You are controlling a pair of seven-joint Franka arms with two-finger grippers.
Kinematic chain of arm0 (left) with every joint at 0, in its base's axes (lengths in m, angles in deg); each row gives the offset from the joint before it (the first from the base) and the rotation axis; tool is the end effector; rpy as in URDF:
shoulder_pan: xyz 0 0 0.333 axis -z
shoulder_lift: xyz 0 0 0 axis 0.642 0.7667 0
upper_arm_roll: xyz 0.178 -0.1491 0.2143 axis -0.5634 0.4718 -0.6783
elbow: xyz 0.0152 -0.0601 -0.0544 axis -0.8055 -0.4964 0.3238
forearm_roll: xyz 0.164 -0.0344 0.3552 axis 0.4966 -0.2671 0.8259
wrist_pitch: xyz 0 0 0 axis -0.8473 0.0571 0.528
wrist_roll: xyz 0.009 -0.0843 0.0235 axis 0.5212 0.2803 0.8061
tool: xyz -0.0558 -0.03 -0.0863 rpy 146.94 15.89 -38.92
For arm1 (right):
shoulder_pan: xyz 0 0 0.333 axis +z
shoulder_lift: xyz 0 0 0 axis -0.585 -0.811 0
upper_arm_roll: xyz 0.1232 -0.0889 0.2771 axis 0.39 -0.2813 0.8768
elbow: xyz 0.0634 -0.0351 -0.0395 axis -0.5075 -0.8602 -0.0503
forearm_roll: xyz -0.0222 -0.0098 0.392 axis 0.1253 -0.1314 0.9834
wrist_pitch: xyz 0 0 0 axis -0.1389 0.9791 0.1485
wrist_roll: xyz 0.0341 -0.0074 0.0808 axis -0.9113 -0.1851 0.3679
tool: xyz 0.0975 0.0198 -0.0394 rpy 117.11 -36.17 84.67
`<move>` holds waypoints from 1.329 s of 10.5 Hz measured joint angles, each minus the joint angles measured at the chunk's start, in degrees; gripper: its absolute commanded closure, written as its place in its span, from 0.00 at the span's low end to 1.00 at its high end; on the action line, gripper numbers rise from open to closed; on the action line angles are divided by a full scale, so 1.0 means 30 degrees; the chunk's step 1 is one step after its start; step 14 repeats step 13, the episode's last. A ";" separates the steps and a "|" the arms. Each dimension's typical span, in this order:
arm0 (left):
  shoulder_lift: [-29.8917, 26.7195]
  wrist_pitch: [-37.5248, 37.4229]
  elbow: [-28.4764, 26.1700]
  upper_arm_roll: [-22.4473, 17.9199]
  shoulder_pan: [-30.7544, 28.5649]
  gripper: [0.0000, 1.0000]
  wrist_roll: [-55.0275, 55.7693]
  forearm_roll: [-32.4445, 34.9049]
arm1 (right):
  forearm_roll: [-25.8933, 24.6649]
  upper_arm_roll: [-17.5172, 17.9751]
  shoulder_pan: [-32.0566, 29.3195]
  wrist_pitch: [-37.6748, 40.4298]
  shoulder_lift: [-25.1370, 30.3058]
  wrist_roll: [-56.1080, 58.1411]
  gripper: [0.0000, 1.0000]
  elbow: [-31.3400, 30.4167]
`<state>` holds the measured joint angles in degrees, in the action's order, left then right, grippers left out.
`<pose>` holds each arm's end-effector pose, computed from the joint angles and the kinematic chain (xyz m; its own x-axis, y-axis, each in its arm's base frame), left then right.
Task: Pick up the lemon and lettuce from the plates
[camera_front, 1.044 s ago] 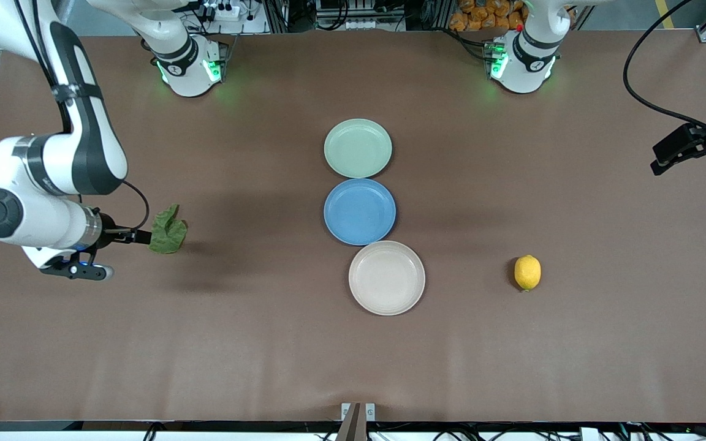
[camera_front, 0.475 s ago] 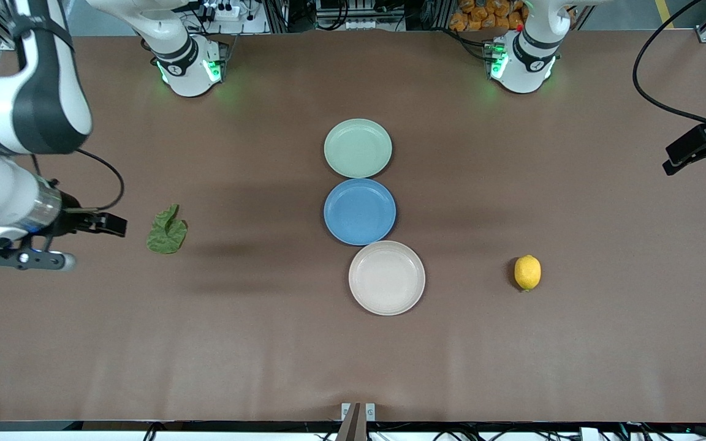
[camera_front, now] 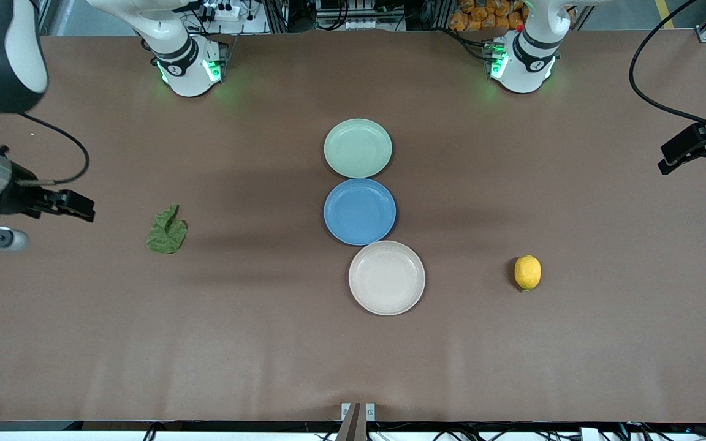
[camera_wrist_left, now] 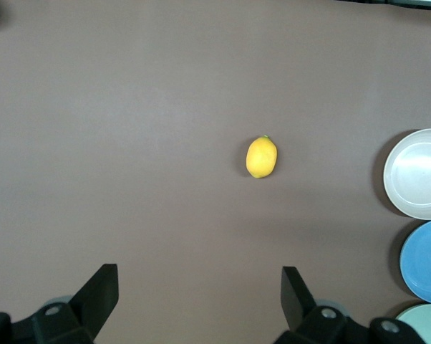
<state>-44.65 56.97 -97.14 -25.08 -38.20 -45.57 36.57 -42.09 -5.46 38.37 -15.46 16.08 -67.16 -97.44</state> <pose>0.5666 -0.0233 0.6614 0.9916 0.1059 0.0747 0.1081 -0.9938 -0.0257 0.6197 0.0269 0.5856 0.9969 -0.0746 -0.0253 -0.0730 -0.9956 0.0588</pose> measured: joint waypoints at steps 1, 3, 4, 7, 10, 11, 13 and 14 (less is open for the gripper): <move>-0.0001 -0.0001 -0.0002 0.0117 0.0031 0.00 -0.0002 -0.0028 | 0.0000 -0.0003 -0.0087 0.0125 0.0302 0.0010 0.00 0.0014; -0.0003 -0.0007 -0.0004 0.0525 0.0076 0.00 -0.0002 -0.0046 | -0.0005 -0.0036 -0.0194 0.0648 0.0645 0.0017 0.00 0.0384; -0.0004 -0.0020 -0.0006 0.0679 0.0092 0.00 -0.0002 -0.0058 | -0.0006 -0.0067 -0.0239 0.1159 0.0736 0.0017 0.00 0.0791; -0.0006 -0.0176 -0.0021 0.1102 0.0107 0.00 -0.0002 -0.0355 | 0.0016 -0.0080 -0.0306 0.2252 0.1684 0.0016 0.00 0.1311; -0.0006 -0.0291 -0.0024 0.1630 0.0118 0.00 -0.0349 -0.0391 | 0.0038 -0.0065 -0.0306 0.2465 0.1983 0.0016 0.00 0.1285; -0.0005 -0.0292 -0.0024 0.1720 0.0120 0.00 -0.0633 -0.0391 | 0.0039 -0.0065 -0.0306 0.2390 0.1990 0.0016 0.00 0.1195; -0.0005 -0.0294 -0.0025 0.1731 0.0107 0.00 -0.0891 -0.0391 | 0.0041 -0.0064 -0.0306 0.1710 0.2092 0.0016 0.00 0.0611; -0.0005 -0.0294 -0.0025 0.1731 0.0107 0.00 -0.0891 -0.0391 | 0.0041 -0.0064 -0.0306 0.1710 0.2092 0.0016 0.00 0.0611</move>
